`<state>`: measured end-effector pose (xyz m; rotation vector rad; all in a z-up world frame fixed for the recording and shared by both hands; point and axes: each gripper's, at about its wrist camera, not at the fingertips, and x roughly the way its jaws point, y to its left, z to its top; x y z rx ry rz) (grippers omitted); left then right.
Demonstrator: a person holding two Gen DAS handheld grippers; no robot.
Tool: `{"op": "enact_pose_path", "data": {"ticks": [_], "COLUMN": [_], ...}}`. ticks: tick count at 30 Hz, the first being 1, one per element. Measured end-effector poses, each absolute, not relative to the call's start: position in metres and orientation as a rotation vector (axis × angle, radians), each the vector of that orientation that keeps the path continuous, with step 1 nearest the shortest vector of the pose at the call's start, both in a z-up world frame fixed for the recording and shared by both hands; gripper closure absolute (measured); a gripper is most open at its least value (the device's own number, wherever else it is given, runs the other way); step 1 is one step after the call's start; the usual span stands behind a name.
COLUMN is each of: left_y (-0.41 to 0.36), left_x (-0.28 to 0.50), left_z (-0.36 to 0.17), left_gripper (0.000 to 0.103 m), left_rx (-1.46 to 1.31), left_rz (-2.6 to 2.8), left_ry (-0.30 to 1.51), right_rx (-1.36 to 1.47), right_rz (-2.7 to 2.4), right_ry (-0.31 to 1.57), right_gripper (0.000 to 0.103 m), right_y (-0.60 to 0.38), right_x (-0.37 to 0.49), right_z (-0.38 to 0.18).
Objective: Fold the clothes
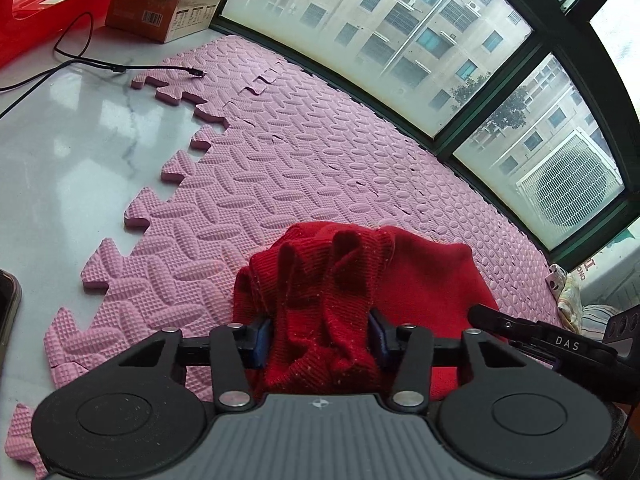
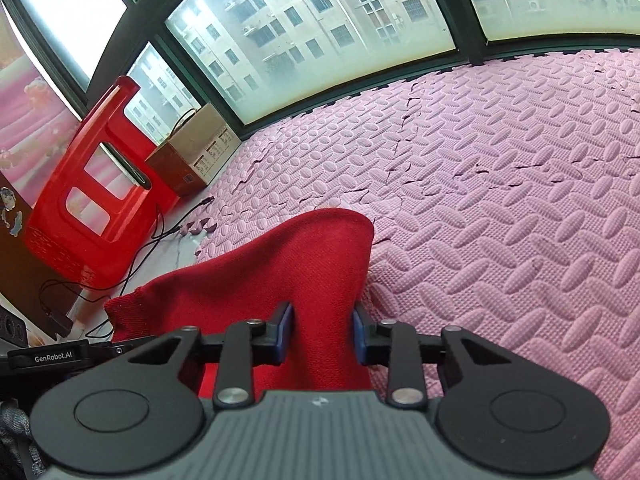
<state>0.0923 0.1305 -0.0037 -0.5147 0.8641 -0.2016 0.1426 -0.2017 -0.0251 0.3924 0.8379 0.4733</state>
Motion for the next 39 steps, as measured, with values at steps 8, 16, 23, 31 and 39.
{"op": "enact_pose_path", "data": {"ticks": [8, 16, 23, 31, 39], "left_y": [0.067, -0.034, -0.126, -0.201, -0.21], "left_x": [0.106, 0.131, 0.151, 0.165, 0.165], "left_z": [0.013, 0.025, 0.02, 0.005, 0.004], "left_gripper": [0.063, 0.063, 0.063, 0.056, 0.038], "left_rx": [-0.47, -0.407, -0.346, -0.258, -0.203], "left_rz": [-0.321, -0.451, -0.549, -0.594, -0.545], "left_ry": [0.858, 0.873, 0.914, 0.973, 0.973], "right_rx": [0.364, 0.375, 0.374, 0.362, 0.264], "right_rz": [0.372, 0.223, 0.098, -0.025, -0.056], "right_ry": [0.728, 0.66, 0.637, 0.657, 0.636], "right_gripper": [0.079, 0.079, 0.079, 0.076, 0.061], "right_y": [-0.26, -0.353, -0.431, -0.49, -0.489], "right_x": [0.115, 0.095, 0.082, 0.079, 0.059], "right_z": [0.01, 0.03, 0.033, 0.015, 0.011]}}
